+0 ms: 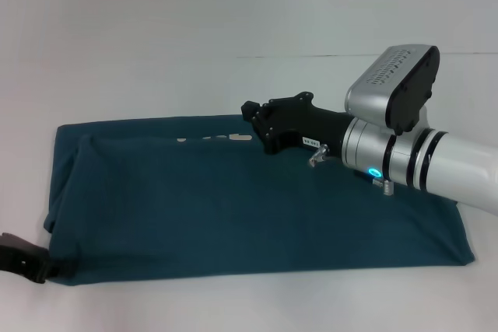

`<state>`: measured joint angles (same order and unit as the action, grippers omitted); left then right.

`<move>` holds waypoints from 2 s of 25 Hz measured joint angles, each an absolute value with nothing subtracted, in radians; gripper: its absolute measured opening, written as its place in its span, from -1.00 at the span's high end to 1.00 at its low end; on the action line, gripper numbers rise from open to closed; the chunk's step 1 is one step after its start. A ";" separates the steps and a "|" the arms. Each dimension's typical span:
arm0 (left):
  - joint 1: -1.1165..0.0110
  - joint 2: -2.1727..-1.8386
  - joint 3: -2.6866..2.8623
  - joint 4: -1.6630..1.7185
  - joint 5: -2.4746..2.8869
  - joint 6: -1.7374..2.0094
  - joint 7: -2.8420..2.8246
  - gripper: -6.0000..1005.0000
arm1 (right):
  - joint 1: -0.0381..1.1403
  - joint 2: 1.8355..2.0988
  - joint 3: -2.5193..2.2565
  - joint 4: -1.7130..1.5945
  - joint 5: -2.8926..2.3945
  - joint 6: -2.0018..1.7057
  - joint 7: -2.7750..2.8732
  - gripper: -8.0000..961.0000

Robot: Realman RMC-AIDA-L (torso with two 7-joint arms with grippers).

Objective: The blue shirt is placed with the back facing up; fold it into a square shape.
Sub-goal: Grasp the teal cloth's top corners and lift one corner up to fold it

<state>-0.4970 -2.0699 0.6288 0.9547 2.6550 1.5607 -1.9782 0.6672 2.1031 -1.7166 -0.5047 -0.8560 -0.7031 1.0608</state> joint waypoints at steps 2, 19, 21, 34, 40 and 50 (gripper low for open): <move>-0.497 -2.070 0.629 0.955 2.654 1.562 -1.979 0.63 | 0.666 2.103 -1.717 -0.505 -0.856 -0.704 1.068 0.96; -0.528 -2.065 0.591 1.051 2.565 1.686 -2.032 0.88 | 0.664 2.100 -1.720 -0.503 -0.952 -0.698 1.175 0.96; -0.530 -2.063 0.583 1.067 2.546 1.706 -2.038 0.88 | 0.664 2.100 -1.720 -0.503 -0.971 -0.696 1.199 0.96; -0.538 -2.061 0.541 1.169 2.386 1.818 -2.085 0.88 | 0.669 2.100 -1.724 -0.496 -1.096 -0.704 1.375 0.96; -0.539 -2.060 0.540 1.189 2.333 1.825 -2.105 0.88 | 0.669 2.099 -1.723 -0.494 -1.186 -0.721 1.478 0.96; -0.540 -2.061 0.540 1.189 2.212 1.840 -2.136 0.88 | 0.664 2.096 -1.721 -0.497 -1.258 -0.770 1.579 0.96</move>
<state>-0.5400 -2.0612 0.5401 1.1891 2.2123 1.8396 -2.1360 0.6636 2.0963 -1.7210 -0.4968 -1.2581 -0.7696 1.5785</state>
